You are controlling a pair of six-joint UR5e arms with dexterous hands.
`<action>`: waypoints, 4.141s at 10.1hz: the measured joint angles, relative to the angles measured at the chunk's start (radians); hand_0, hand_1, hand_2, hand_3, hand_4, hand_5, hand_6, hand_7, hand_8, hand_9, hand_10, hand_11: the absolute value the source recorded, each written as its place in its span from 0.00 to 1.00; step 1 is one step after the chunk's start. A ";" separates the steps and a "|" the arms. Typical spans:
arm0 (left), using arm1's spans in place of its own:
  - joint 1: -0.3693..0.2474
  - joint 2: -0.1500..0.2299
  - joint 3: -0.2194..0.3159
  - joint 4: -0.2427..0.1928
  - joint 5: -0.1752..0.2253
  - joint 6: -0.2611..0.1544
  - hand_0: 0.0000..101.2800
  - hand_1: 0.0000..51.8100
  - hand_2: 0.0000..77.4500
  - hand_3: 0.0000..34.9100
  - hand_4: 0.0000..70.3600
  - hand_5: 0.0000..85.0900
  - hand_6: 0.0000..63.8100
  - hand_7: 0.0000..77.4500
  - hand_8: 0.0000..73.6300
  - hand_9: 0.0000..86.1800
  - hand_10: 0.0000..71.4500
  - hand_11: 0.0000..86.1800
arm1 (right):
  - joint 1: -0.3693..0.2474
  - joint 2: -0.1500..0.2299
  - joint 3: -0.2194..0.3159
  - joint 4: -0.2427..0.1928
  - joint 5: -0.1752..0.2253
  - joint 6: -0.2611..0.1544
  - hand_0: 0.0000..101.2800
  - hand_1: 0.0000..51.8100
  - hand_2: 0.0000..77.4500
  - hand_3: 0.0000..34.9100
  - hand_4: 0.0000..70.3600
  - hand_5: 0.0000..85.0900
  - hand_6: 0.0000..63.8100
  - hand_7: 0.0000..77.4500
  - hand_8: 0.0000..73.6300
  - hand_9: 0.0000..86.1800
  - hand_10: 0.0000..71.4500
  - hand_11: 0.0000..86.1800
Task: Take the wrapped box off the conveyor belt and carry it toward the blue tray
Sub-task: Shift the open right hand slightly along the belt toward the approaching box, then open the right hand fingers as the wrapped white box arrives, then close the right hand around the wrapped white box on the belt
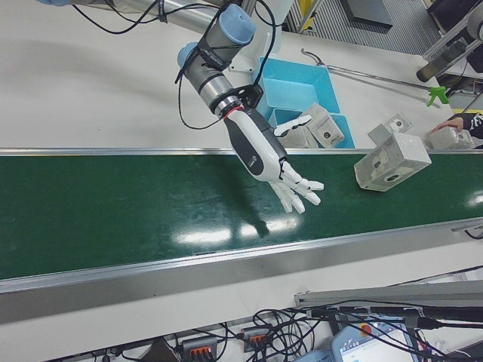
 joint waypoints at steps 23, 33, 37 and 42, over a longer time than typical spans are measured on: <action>0.000 0.000 0.000 0.000 0.000 0.000 0.00 0.00 0.01 0.00 0.00 0.01 0.01 0.00 0.01 0.00 0.01 0.01 | -0.025 0.005 -0.052 0.000 0.000 -0.015 0.47 0.28 0.13 0.00 0.15 0.26 0.06 0.05 0.01 0.04 0.00 0.01; 0.000 0.000 0.000 0.000 0.000 0.000 0.00 0.00 0.01 0.00 0.00 0.01 0.01 0.01 0.01 0.00 0.01 0.01 | -0.035 0.012 -0.055 0.000 -0.002 -0.019 0.47 0.32 0.16 0.00 0.12 0.26 0.06 0.05 0.01 0.04 0.00 0.01; 0.000 0.000 0.000 0.000 0.000 0.000 0.00 0.00 0.01 0.00 0.00 0.01 0.01 0.00 0.01 0.00 0.01 0.01 | -0.038 0.016 -0.058 0.000 -0.003 -0.023 0.47 0.32 0.18 0.00 0.14 0.26 0.06 0.05 0.01 0.03 0.00 0.01; 0.000 0.000 0.000 0.000 0.000 0.000 0.00 0.00 0.01 0.00 0.00 0.01 0.01 0.01 0.01 0.01 0.01 0.01 | -0.033 0.028 -0.060 -0.024 -0.003 -0.024 0.55 0.47 0.35 0.00 0.21 0.46 0.32 0.31 0.28 0.25 0.05 0.01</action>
